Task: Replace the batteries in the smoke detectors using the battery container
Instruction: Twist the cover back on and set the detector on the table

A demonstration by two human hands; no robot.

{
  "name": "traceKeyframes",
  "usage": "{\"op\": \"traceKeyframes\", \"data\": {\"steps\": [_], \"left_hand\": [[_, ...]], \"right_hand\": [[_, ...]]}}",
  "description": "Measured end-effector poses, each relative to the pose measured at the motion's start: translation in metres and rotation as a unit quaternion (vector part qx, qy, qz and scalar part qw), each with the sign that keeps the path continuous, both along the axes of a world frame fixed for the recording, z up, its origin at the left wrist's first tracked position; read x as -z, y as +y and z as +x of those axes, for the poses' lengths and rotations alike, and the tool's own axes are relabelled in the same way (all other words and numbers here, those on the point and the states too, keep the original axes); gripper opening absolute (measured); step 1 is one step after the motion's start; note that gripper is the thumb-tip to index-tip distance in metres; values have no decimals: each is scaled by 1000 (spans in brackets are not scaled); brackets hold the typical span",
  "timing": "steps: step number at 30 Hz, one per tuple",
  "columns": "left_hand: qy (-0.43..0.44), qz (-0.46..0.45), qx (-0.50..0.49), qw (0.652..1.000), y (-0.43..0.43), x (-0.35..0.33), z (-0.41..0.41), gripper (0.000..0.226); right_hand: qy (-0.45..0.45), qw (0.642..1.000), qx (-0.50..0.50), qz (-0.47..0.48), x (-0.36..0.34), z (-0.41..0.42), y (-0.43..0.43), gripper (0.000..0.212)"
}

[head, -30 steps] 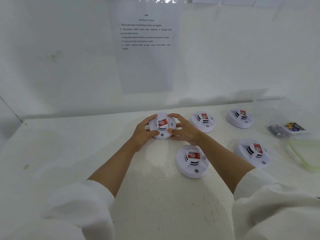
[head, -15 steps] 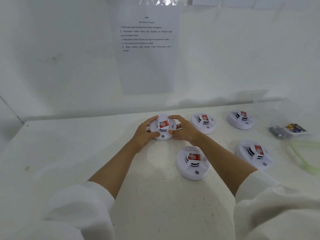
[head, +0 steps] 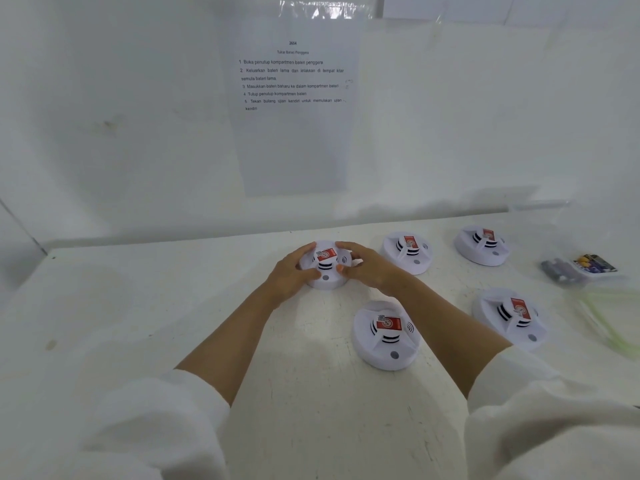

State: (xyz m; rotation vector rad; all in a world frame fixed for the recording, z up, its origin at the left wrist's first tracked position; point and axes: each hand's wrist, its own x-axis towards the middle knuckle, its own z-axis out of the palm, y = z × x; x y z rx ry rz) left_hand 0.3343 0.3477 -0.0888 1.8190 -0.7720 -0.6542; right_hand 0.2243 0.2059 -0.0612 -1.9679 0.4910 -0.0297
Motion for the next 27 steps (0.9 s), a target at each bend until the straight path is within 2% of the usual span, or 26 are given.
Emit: {"op": "traceKeyframes", "data": {"steps": [6,10,14,18,24,27], "left_hand": [[16,23,1,1000,1,-2,2,62],[-15,18,-15,1000,1,-6,1,57],[-132,12,-75,988,4,-16,0,38],[-296,45,-78,951,7,-30,1,34],[-387,96,-72,914,9,-50,-5,35],[-399,114,-66,908,9,-54,-10,36]], "right_hand": [[14,1000,-5,-6,-3,2,4,52],[26,999,13,-31,-4,0,6,51],[-2,990,38,-135,-14,2,6,46],[-17,973,22,-229,-23,4,7,44],[-4,954,-20,-301,-38,-2,8,46],[-4,951,-24,-307,-43,-8,6,46]]}}
